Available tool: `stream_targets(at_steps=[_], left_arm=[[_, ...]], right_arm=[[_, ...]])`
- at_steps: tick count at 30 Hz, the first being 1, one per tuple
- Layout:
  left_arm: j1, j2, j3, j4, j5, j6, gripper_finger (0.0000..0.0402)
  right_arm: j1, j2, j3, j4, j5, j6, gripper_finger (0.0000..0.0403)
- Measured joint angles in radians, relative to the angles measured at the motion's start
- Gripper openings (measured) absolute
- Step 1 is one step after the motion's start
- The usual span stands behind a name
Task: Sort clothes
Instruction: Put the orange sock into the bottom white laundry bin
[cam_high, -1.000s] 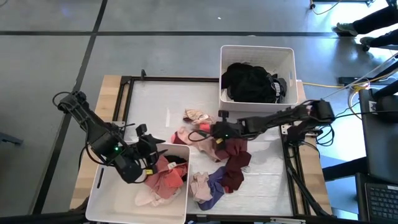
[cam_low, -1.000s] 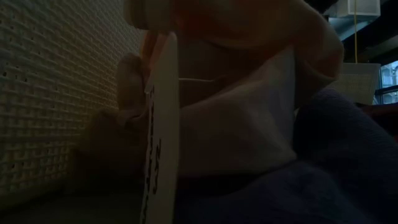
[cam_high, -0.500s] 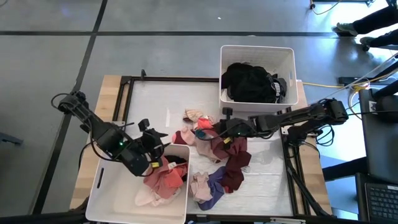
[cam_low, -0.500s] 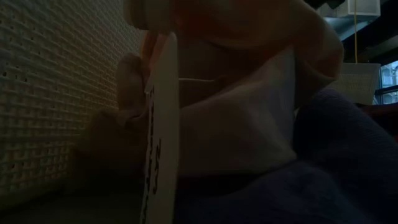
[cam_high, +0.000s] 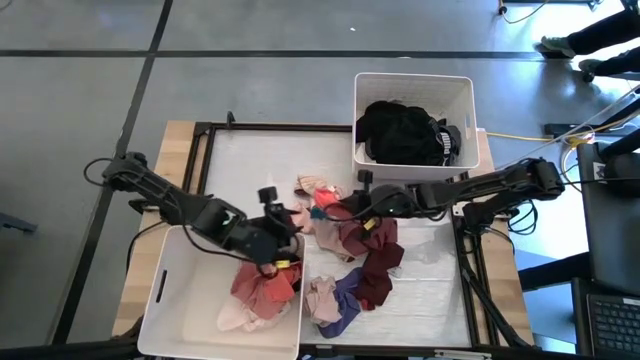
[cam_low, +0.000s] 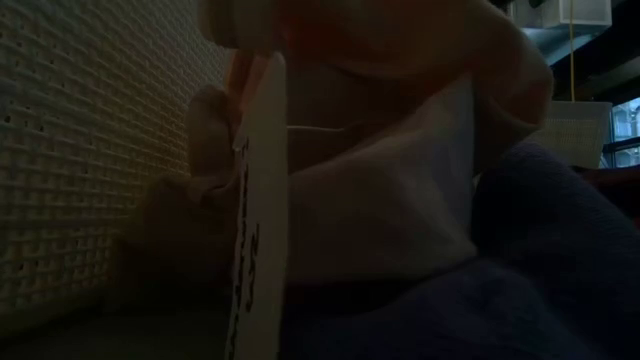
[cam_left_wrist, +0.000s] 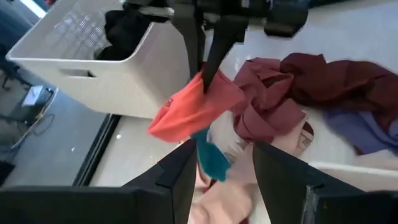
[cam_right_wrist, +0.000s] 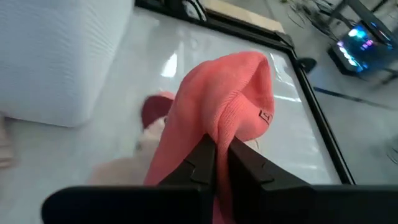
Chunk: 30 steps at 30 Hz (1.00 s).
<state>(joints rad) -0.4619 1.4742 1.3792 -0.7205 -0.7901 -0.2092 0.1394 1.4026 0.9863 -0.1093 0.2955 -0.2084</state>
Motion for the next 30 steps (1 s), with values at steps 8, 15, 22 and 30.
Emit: stream_targets(at_steps=[8,15,22,30], left_arm=[[0.084,0.080,0.000,0.106,0.076,0.193,0.0147],[0.104,0.134,0.000,0.166,0.080,0.290,0.0147],[0.130,0.140,0.000,0.174,0.072,0.296,0.0147],[0.137,0.140,0.000,0.194,0.069,0.275,0.0147]], right_arm=[[0.000,-0.054,0.000,0.012,-0.177,0.000,0.0033],[0.000,-0.055,0.000,0.030,-0.218,0.005,0.0033],[0.000,-0.055,0.000,0.041,-0.263,0.005,0.0033],[0.000,-0.055,0.000,0.041,-0.267,0.006,0.0033]])
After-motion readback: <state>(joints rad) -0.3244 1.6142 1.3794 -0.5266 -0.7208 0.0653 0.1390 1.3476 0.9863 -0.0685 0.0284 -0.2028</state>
